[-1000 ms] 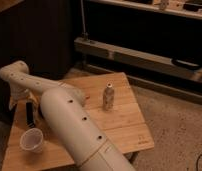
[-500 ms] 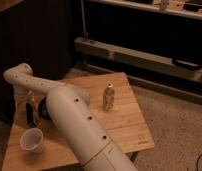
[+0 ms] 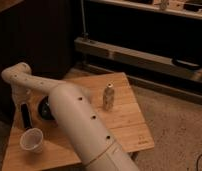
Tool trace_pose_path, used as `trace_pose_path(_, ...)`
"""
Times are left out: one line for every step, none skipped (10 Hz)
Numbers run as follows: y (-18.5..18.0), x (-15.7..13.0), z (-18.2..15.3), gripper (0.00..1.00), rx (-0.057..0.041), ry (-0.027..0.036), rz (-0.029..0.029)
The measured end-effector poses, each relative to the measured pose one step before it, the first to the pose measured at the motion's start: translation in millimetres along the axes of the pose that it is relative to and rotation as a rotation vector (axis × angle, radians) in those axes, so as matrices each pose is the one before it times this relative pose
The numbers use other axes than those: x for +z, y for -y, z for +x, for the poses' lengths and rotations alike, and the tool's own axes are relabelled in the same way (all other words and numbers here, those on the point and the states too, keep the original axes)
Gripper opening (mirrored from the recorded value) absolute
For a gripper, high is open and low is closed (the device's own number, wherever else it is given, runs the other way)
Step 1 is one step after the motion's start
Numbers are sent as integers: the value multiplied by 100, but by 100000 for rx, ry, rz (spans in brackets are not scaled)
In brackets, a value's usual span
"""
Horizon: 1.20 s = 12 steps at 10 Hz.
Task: Place the eraser in the ceramic cup
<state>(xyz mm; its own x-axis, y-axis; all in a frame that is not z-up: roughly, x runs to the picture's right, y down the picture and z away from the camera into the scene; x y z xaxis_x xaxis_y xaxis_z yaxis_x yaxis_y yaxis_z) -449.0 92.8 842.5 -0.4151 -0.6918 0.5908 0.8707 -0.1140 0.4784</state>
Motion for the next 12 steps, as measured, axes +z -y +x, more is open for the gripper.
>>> trace_pose_path(-82,-1311,-154,0,454,-1477,1835)
trace_pose_path(-334,-1553,-124,0,1441,-1947,2191)
trace_pose_path(-1045,-3108,-346,0,3469,-4562,5216)
trace_pose_path(-992,-1888,-254,0,2337,-3124,3265)
trace_pose_path(-1241,-2202,-446,0,2651,-3737,4214)
trace_pose_path(-1055,-2315,-453,0,2272,-4118,5009)
trace_pose_path(-788,-2389,-664,0,1704,-4162,5663)
trace_pose_path(-484,-2519,-303,0,1535,-4439,5689)
trace_pose_path(284,-2510,-206,0,538,-5144,6440)
trace_pose_path(701,-2053,-206,0,-720,-4751,5983)
trace_pose_path(745,-2102,24,0,-1169,-4742,5910)
trace_pose_path(659,-1620,26,0,-1391,-3592,4524)
